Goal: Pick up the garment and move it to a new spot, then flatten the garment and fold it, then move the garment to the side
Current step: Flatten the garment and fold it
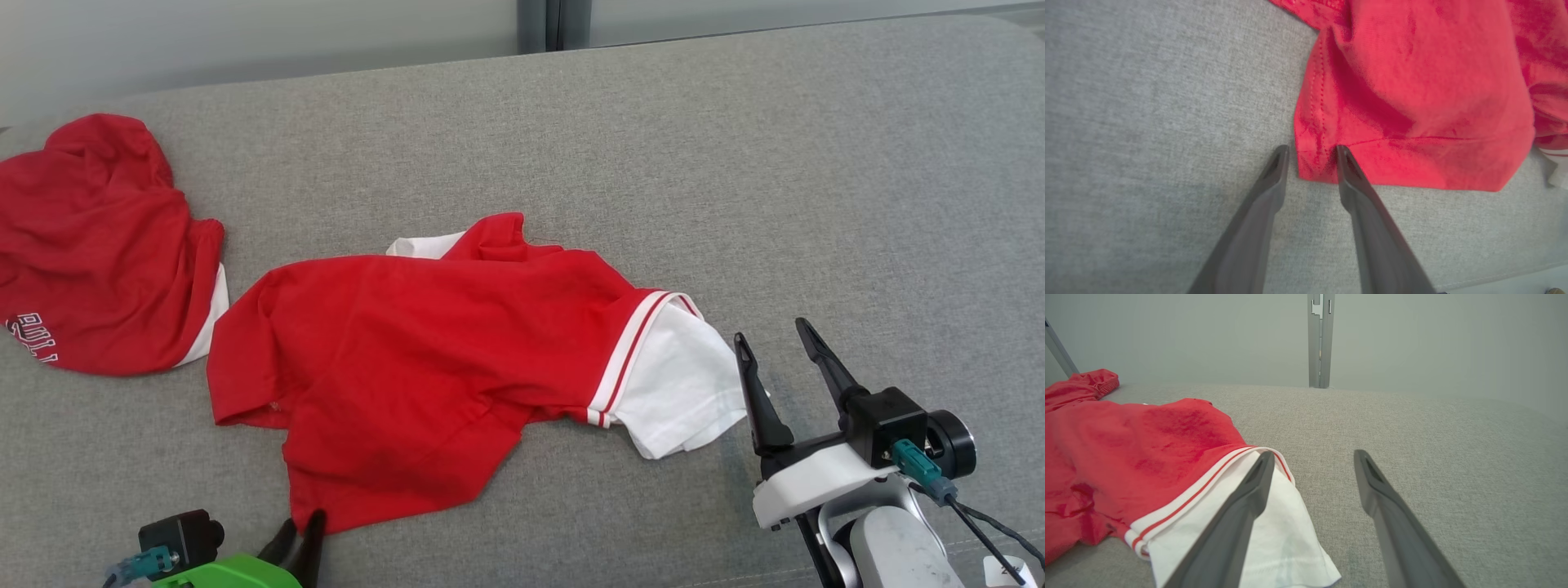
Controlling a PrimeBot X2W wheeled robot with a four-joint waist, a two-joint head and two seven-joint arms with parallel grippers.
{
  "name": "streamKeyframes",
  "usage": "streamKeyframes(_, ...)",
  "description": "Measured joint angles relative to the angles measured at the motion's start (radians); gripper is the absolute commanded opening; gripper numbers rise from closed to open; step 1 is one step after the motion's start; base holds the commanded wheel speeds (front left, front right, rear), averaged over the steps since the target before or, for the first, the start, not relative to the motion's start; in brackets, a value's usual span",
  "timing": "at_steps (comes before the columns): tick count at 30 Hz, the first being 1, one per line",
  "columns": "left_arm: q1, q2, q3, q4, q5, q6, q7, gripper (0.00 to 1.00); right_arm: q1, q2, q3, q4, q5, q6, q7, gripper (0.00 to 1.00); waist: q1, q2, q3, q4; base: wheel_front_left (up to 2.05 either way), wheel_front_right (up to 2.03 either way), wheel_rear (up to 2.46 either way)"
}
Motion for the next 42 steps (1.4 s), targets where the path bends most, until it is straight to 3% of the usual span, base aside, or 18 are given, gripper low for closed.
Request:
streamKeyframes(1,0.001,-0.001,-0.002,0.0,0.0,0.001,0.0,0.13,0.0,0.0,-0.001,0.0,0.0,0.0,0.0,1.0,0.0,0.0,0.0,0.0,0.0,0.0,0.0)
streamKeyframes(2,0.001,-0.001,-0.004,0.0,0.0,0.001,0.001,0.0,0.0,0.0,-0.001,0.0,0.0,0.0,0.0,1.0,0.0,0.0,0.0,0.0,0.0,0.0,0.0)
streamKeyframes(9,-0.002,0.0,-0.011,-0.005,0.01,-0.01,-0.009,0.0,0.0,0.0,-0.004,0.001,-0.001,0.0,0.0,1.0,0.0,0.0,0.003,0.009,0.0,0.0,0.0)
streamKeyframes(17,0.035,0.033,-0.003,-0.115,0.019,-0.012,-0.035,0.0,0.003,0.0,-0.011,0.002,-0.002,0.0,0.0,1.0,0.0,0.0,-0.002,0.024,0.0,0.0,0.0)
streamKeyframes(22,0.074,0.056,-0.032,-0.152,0.02,-0.057,-0.027,0.0,0.007,0.0,-0.01,0.003,-0.002,0.0,0.0,1.0,0.0,0.0,-0.003,0.035,0.0,0.0,0.0)
streamKeyframes(37,0.067,-0.021,-0.053,0.094,0.0,-0.142,-0.093,0.0,0.008,0.0,-0.005,0.011,-0.018,0.0,0.0,1.0,0.0,0.0,-0.023,0.036,0.0,0.0,0.0)
streamKeyframes(39,0.064,-0.029,-0.05,0.11,0.0,-0.144,-0.109,0.71,0.008,0.0,-0.013,0.01,-0.022,0.0,0.0,1.0,0.0,0.0,-0.031,0.035,0.0,0.0,0.0)
streamKeyframes(40,0.063,-0.03,-0.05,0.115,0.001,-0.144,-0.114,1.0,0.009,0.0,-0.016,0.009,-0.026,0.0,0.0,1.0,0.0,0.0,-0.036,0.034,0.0,0.0,0.0)
streamKeyframes(42,0.063,-0.03,-0.046,0.117,0.001,-0.143,-0.122,1.0,0.013,0.0,-0.021,0.004,-0.032,0.0,0.0,1.0,0.0,0.0,-0.045,0.032,0.0,0.0,0.0)
